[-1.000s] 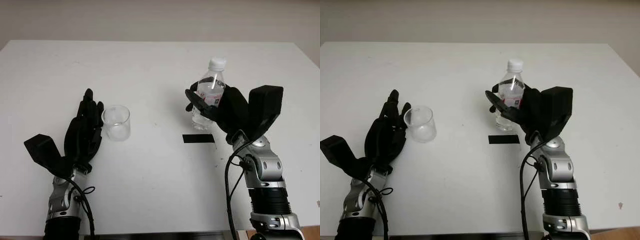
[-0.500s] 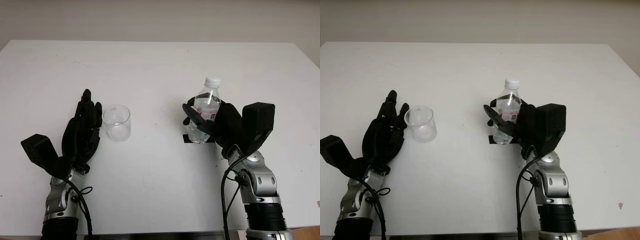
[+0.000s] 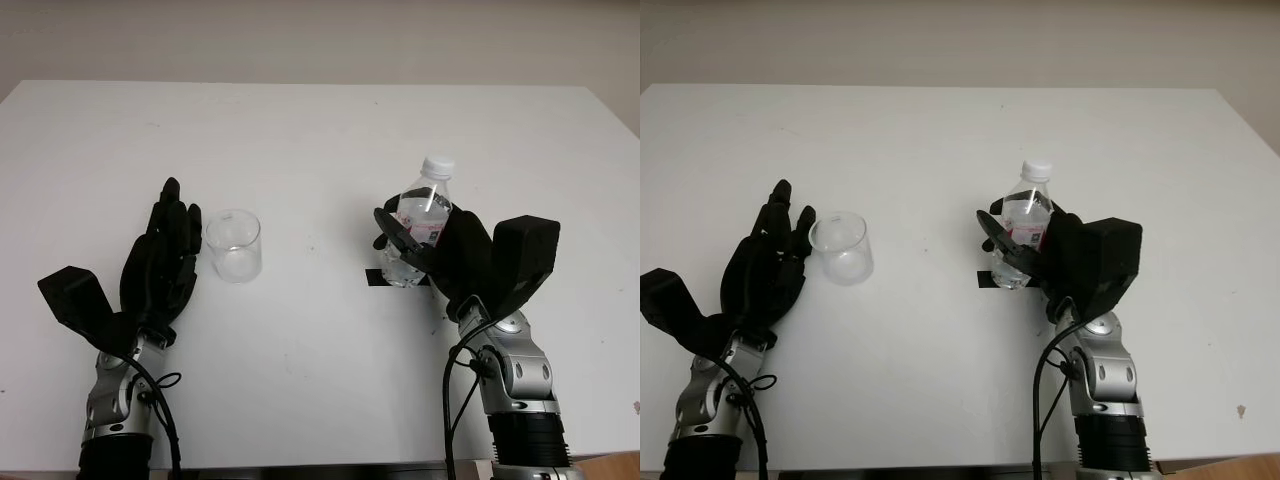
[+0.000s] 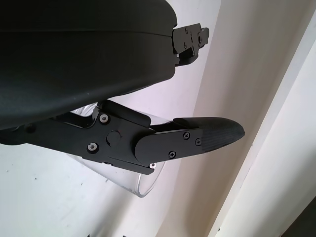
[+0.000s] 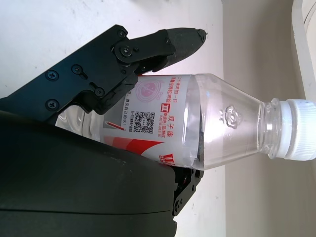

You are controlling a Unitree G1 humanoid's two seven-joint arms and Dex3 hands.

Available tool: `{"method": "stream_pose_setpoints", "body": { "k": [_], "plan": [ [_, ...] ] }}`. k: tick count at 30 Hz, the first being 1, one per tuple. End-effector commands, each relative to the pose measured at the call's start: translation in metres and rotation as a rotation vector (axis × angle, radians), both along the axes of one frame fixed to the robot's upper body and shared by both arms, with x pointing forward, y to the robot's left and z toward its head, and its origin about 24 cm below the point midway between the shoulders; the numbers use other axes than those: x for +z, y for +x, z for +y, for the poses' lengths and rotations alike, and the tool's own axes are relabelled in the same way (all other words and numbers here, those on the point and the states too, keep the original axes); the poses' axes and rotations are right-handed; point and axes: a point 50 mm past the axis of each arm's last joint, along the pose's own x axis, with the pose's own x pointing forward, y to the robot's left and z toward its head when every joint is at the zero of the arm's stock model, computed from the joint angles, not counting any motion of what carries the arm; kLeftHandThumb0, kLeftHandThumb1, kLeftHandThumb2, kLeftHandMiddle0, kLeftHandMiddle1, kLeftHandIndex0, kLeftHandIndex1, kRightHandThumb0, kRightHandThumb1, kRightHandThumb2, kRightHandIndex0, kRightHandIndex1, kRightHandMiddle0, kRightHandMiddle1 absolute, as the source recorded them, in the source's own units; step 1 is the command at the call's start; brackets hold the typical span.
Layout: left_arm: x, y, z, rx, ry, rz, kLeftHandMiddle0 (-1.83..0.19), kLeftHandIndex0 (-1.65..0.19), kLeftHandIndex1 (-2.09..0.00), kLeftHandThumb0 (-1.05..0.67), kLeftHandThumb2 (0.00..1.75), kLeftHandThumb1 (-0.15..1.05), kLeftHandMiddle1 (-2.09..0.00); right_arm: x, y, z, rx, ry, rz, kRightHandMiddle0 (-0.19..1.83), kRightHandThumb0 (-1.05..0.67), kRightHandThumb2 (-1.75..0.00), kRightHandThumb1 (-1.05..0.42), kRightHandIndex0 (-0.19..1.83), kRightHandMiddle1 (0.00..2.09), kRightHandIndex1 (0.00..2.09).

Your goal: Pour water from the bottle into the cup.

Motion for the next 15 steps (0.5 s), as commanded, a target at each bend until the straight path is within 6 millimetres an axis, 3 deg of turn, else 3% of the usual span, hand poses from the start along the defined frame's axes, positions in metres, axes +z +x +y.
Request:
{"method": "stream_pose_setpoints", "body": {
  "k": [1,4,7,8,11,15],
  "plan": [
    [0.0006,-0.0032,0.0034,0.006,0.012,-0.002,0.14,0.15,-0.06,-0.74,0.49,1.05,-0.06,0.0072,0.0037,0.0008,0.006,-0.014,-0.041,1.26,-0.42,-0.49,-1.05,1.58,2.09,2.09],
    [0.0006,-0.0029,0.0036,0.004,0.006,-0.003,0.15,0.15,-0.05,-0.73,0.5,1.05,-0.05,0.0069,0.0045,0.0001,0.033,-0.049,-0.031,1.21,-0.44,-0.46,-1.05,1.5,2.09,2.09],
    [0.0009,-0.0027,0.0034,0.004,0.008,-0.004,0.15,0.15,-0.05,-0.73,0.5,1.05,-0.05,0.006,0.0049,-0.0008,0.074,-0.074,-0.021,0.87,-0.48,-0.37,-1.05,1.23,2.09,2.09],
    [0.0009,-0.0026,0.0034,0.003,0.007,-0.003,0.15,0.16,-0.05,-0.73,0.5,1.05,-0.05,0.0054,0.0049,-0.001,0.084,-0.082,-0.015,0.67,-0.51,-0.32,-1.05,1.03,2.09,2.09],
    [0.0008,-0.0025,0.0034,0.001,0.007,-0.002,0.15,0.16,-0.05,-0.73,0.49,1.05,-0.05,0.0043,0.0041,-0.001,0.111,-0.105,0.002,0.32,-0.57,-0.25,-1.05,0.65,2.09,2.09],
    [0.0011,-0.0024,0.0036,0.005,0.011,-0.001,0.14,0.15,-0.05,-0.73,0.49,1.05,-0.06,0.0034,0.0034,0.0001,0.142,-0.108,0.002,0.08,-0.58,-0.24,-1.05,0.37,2.08,2.09]
  ]
}}
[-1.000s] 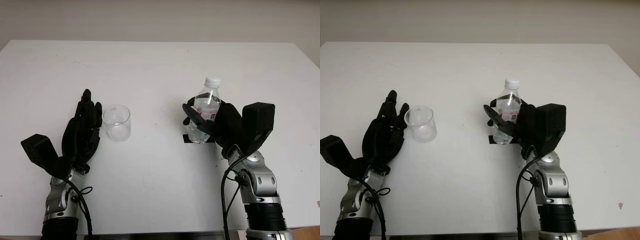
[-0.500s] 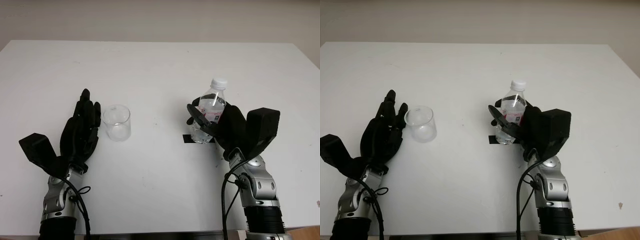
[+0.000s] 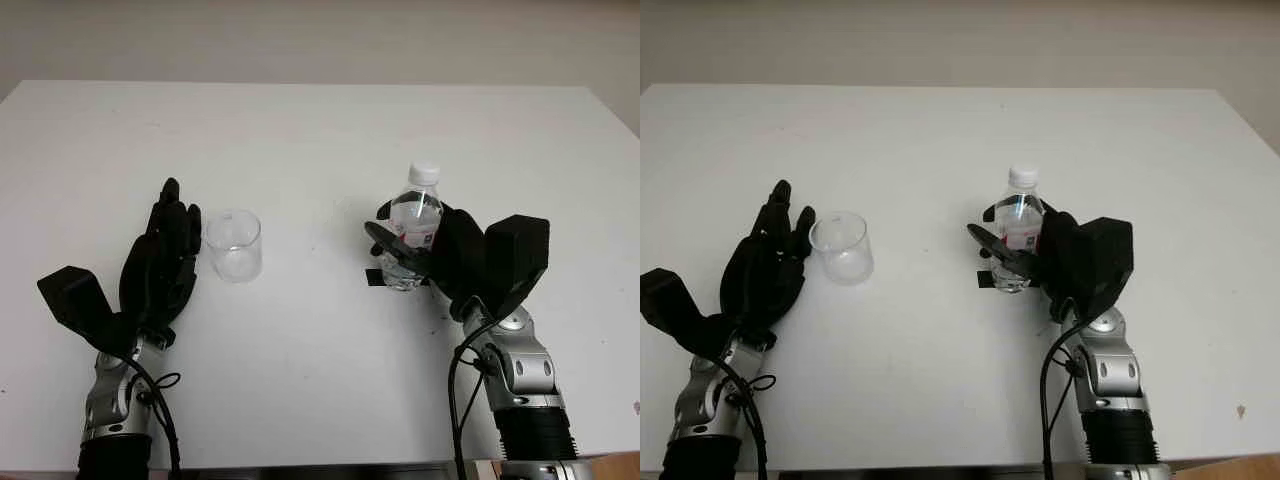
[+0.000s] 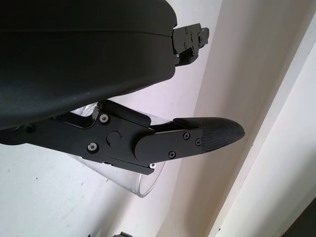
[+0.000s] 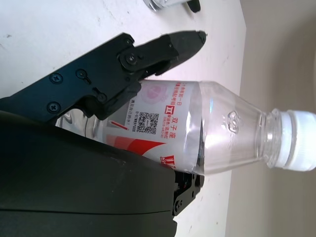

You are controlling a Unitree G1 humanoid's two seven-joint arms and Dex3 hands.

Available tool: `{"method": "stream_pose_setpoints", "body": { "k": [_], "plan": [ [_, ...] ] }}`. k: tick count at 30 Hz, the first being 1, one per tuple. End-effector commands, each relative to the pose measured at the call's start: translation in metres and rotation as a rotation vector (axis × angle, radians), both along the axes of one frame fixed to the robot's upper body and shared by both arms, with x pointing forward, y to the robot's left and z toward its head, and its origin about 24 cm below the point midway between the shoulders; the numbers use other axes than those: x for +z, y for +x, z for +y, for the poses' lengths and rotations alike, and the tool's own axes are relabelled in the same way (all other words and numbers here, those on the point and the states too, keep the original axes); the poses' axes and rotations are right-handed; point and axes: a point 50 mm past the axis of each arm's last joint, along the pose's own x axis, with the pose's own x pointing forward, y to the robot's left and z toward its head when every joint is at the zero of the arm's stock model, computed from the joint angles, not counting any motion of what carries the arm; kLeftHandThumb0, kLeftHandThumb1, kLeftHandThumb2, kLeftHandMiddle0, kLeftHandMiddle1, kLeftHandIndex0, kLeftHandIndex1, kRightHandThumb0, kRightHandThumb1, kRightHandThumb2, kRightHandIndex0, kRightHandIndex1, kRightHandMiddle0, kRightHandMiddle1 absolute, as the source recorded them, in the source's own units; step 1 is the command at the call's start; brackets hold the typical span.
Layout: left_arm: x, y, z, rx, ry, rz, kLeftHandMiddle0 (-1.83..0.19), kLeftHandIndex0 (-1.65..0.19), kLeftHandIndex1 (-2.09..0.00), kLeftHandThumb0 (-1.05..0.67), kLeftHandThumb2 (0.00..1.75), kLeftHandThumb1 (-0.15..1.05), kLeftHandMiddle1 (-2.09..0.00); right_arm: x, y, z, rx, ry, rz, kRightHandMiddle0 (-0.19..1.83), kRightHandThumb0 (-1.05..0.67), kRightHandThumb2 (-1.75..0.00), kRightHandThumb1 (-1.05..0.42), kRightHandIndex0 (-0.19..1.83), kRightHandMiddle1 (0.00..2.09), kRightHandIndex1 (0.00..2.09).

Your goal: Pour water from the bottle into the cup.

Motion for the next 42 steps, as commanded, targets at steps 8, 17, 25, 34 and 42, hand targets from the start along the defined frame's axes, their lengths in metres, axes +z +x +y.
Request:
{"method": "stream_pose_setpoints", "body": {
  "k": [8,17,25,34,42],
  "plan": [
    [0.002,-0.002,0.005,0.007,0.011,-0.004,0.14,0.15,-0.06,-0.73,0.49,1.05,-0.06,0.003,0.0,0.002,0.012,-0.027,-0.012,-0.02,-0.61,-0.23,-1.05,0.17,1.98,2.09],
    [0.003,-0.001,0.007,0.001,0.012,-0.007,0.15,0.15,-0.06,-0.73,0.5,1.05,-0.05,-0.001,-0.005,-0.007,-0.01,-0.041,-0.019,-0.07,-0.68,-0.05,-0.96,-0.18,1.48,1.51],
    [0.005,0.002,0.008,-0.001,0.005,-0.008,0.15,0.15,-0.05,-0.73,0.49,1.05,-0.05,0.003,-0.018,-0.014,0.049,-0.057,-0.072,-0.18,-0.73,-0.05,-0.85,-0.19,1.17,1.0],
    [0.007,0.006,0.006,-0.008,0.0,-0.011,0.14,0.14,-0.06,-0.73,0.5,1.05,-0.06,0.006,-0.032,-0.019,0.091,-0.09,-0.116,-0.08,-0.77,-0.05,-0.82,-0.09,0.39,0.22],
    [0.006,0.005,0.005,-0.002,-0.005,-0.012,0.13,0.13,-0.06,-0.72,0.49,1.05,-0.06,0.002,-0.036,-0.018,0.101,-0.113,-0.118,-0.19,-0.88,-0.06,-0.84,-0.19,0.01,0.0]
  ]
}}
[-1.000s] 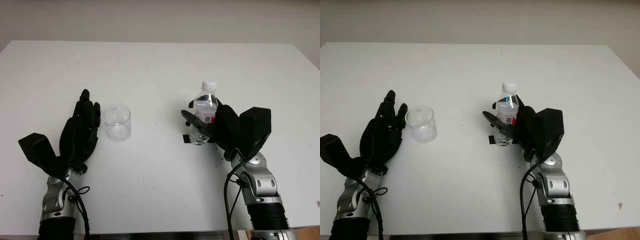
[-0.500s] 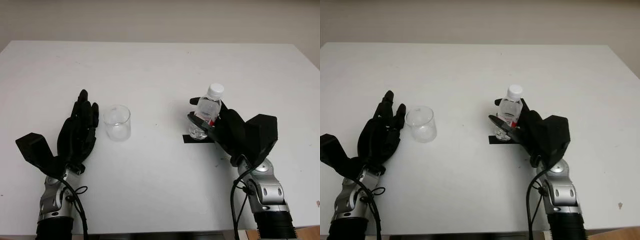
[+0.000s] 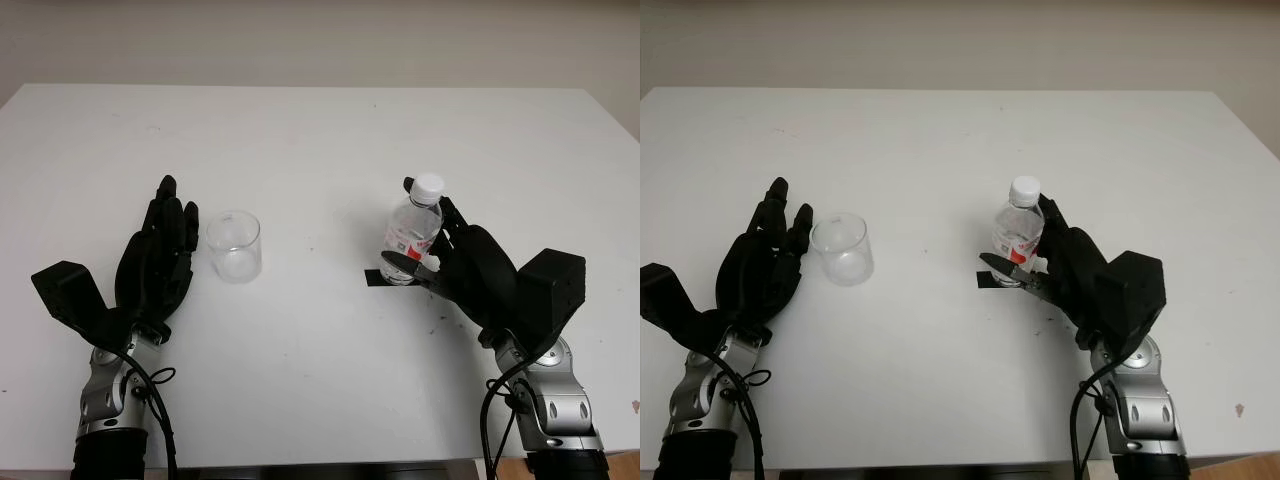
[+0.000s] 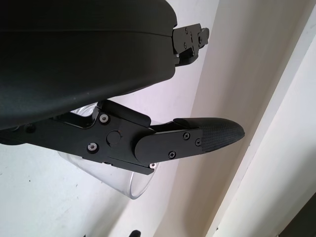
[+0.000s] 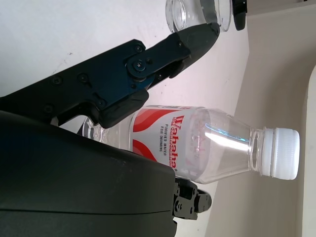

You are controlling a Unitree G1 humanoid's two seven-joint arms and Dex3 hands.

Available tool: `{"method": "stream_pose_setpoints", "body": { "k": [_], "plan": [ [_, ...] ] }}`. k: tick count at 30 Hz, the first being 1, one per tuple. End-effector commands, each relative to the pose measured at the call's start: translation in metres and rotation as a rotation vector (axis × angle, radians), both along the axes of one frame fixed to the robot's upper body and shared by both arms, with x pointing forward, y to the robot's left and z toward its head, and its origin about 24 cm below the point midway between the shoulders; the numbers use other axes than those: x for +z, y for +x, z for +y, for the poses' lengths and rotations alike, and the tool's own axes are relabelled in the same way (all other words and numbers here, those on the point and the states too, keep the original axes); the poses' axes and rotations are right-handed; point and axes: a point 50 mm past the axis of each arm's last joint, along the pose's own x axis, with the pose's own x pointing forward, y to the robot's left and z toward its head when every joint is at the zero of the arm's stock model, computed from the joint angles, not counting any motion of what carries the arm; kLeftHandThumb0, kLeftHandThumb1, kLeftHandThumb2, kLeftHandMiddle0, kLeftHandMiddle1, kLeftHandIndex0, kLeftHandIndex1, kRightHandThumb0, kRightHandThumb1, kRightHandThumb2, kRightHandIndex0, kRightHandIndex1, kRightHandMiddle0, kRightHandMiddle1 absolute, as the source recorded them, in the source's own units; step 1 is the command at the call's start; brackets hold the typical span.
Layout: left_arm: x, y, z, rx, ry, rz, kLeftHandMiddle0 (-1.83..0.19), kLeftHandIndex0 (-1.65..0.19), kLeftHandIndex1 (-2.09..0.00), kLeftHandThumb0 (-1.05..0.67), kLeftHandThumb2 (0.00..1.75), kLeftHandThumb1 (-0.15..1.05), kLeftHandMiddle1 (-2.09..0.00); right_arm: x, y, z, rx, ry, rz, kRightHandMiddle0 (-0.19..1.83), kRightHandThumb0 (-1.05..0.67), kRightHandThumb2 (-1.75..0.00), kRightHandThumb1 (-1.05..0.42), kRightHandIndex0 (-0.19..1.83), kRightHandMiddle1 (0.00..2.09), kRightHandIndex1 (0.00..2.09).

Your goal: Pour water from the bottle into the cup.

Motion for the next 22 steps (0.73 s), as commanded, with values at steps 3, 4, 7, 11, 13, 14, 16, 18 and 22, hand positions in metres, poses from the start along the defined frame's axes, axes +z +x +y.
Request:
{"method": "stream_pose_setpoints", "body": {
  "k": [3,4,7,11,13,14,16,18,22],
  "plan": [
    [0.003,0.001,0.001,-0.002,0.014,-0.017,0.13,0.13,-0.06,-0.73,0.51,1.05,-0.05,0.002,-0.002,0.003,-0.018,-0.081,-0.037,-0.19,-0.95,-0.07,-0.87,-0.19,0.0,0.0],
    [0.002,0.0,0.001,0.001,0.015,-0.018,0.13,0.13,-0.06,-0.73,0.51,1.05,-0.06,0.001,-0.002,0.004,-0.034,-0.101,-0.041,-0.19,-0.99,-0.07,-0.88,-0.19,0.0,0.0],
    [0.002,0.0,0.001,-0.006,0.013,-0.02,0.14,0.14,-0.06,-0.73,0.51,1.05,-0.05,-0.002,-0.002,0.007,-0.073,-0.134,-0.066,-0.19,-1.02,-0.07,-0.9,-0.19,0.0,0.0],
    [0.002,-0.001,0.002,-0.011,0.009,-0.016,0.14,0.14,-0.05,-0.73,0.51,1.05,-0.05,-0.007,-0.004,0.009,-0.116,-0.115,-0.06,-0.19,-1.0,-0.06,-0.91,-0.19,0.0,0.0],
    [0.001,-0.001,0.002,-0.006,0.012,-0.014,0.14,0.14,-0.05,-0.73,0.5,1.05,-0.05,-0.01,-0.006,0.01,-0.138,-0.102,-0.06,-0.19,-0.99,-0.06,-0.91,-0.19,0.0,0.0],
    [0.001,-0.001,0.002,-0.003,0.008,-0.014,0.14,0.14,-0.05,-0.73,0.5,1.05,-0.05,-0.012,-0.008,0.011,-0.15,-0.1,-0.061,-0.19,-0.97,-0.06,-0.92,-0.19,0.0,0.0],
    [0.001,-0.001,0.002,0.003,0.005,-0.013,0.14,0.14,-0.05,-0.73,0.49,1.05,-0.05,-0.016,-0.01,0.012,-0.172,-0.11,-0.066,-0.19,-0.96,-0.06,-0.93,-0.19,0.0,0.0],
    [0.001,-0.001,0.001,0.004,0.005,-0.013,0.13,0.13,-0.06,-0.73,0.48,1.05,-0.06,-0.019,-0.012,0.012,-0.193,-0.126,-0.067,-0.19,-0.96,-0.06,-0.94,-0.19,0.0,0.0],
    [0.0,-0.002,0.001,-0.005,0.009,-0.016,0.14,0.14,-0.05,-0.73,0.49,1.05,-0.05,-0.023,-0.015,0.014,-0.226,-0.141,-0.068,-0.19,-0.97,-0.06,-0.95,-0.19,0.0,0.0]
  ]
}}
